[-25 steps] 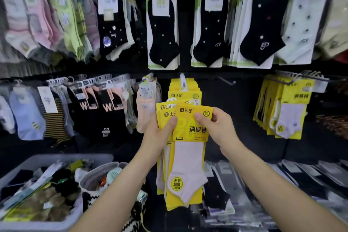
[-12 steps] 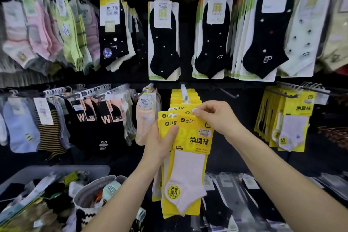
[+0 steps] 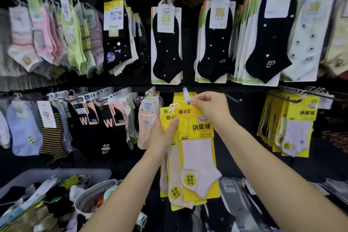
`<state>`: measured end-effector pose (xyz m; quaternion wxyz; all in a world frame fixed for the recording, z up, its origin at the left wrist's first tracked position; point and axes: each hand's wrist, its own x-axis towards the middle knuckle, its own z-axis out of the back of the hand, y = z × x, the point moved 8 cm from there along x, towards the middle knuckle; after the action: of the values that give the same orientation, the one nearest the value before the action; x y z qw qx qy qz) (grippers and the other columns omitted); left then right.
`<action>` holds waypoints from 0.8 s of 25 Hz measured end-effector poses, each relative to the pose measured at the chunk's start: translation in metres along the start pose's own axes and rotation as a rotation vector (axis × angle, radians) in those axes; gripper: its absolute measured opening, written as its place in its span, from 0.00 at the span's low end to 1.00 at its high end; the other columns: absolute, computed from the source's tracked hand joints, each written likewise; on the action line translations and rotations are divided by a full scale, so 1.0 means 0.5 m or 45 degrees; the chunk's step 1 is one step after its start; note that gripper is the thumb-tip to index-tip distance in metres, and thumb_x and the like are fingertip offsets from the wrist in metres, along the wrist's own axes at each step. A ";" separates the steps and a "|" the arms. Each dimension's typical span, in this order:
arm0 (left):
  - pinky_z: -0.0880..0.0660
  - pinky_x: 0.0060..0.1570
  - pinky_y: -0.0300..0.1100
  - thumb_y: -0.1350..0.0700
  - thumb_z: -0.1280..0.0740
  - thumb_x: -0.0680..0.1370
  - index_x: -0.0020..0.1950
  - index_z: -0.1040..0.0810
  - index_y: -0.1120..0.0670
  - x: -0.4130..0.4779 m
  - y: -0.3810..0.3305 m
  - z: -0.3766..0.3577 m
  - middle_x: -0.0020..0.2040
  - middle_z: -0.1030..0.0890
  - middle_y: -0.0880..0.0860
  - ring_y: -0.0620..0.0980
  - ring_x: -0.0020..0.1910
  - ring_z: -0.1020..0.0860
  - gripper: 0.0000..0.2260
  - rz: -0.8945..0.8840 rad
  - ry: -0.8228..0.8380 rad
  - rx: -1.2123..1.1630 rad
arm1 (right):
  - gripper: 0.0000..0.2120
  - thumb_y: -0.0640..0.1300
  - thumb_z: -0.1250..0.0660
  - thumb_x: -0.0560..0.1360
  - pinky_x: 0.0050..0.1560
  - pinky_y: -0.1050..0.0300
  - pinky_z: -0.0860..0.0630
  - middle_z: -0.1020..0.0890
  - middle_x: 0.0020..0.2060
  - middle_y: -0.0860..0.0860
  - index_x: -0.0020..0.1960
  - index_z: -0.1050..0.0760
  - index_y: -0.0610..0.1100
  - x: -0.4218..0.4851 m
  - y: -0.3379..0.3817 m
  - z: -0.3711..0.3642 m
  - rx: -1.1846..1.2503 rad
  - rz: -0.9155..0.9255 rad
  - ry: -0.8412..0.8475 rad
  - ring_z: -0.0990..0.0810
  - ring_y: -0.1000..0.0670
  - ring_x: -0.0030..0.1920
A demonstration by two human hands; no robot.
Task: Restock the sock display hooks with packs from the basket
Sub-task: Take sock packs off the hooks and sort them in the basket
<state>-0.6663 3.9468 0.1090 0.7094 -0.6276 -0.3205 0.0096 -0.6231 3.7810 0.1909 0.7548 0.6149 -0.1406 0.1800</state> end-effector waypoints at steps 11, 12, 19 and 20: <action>0.20 0.47 0.42 0.56 0.36 0.79 0.53 0.23 0.47 -0.040 0.004 0.035 0.51 0.17 0.49 0.46 0.50 0.18 0.06 -0.014 0.027 -0.155 | 0.05 0.43 0.30 0.73 0.51 0.53 0.22 0.17 0.40 0.53 0.39 0.19 0.51 0.014 -0.017 0.016 0.010 0.047 -0.076 0.19 0.51 0.46; 0.21 0.49 0.47 0.56 0.36 0.78 0.55 0.23 0.50 -0.046 0.009 0.054 0.52 0.17 0.52 0.49 0.51 0.18 0.07 0.005 0.004 -0.162 | 0.06 0.43 0.31 0.73 0.49 0.54 0.22 0.17 0.39 0.54 0.38 0.20 0.52 0.018 -0.019 0.011 -0.009 0.041 -0.074 0.19 0.52 0.46; 0.21 0.43 0.42 0.54 0.35 0.77 0.54 0.25 0.51 -0.066 0.015 0.181 0.51 0.18 0.51 0.48 0.48 0.18 0.07 0.032 -0.150 -0.117 | 0.07 0.46 0.32 0.75 0.34 0.66 0.31 0.19 0.37 0.58 0.39 0.21 0.54 0.021 -0.029 -0.022 -0.160 0.066 -0.110 0.23 0.58 0.39; 0.21 0.41 0.39 0.53 0.35 0.77 0.53 0.25 0.49 -0.068 0.008 0.194 0.50 0.17 0.48 0.45 0.46 0.18 0.06 0.022 -0.170 -0.110 | 0.06 0.46 0.33 0.75 0.35 0.65 0.30 0.19 0.39 0.57 0.41 0.20 0.53 0.019 -0.031 -0.023 -0.184 0.080 -0.110 0.23 0.58 0.40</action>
<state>-0.7371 4.0196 0.0909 0.6587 -0.6582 -0.3619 0.0437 -0.6081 3.7903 0.1792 0.7843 0.5615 -0.2049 0.1663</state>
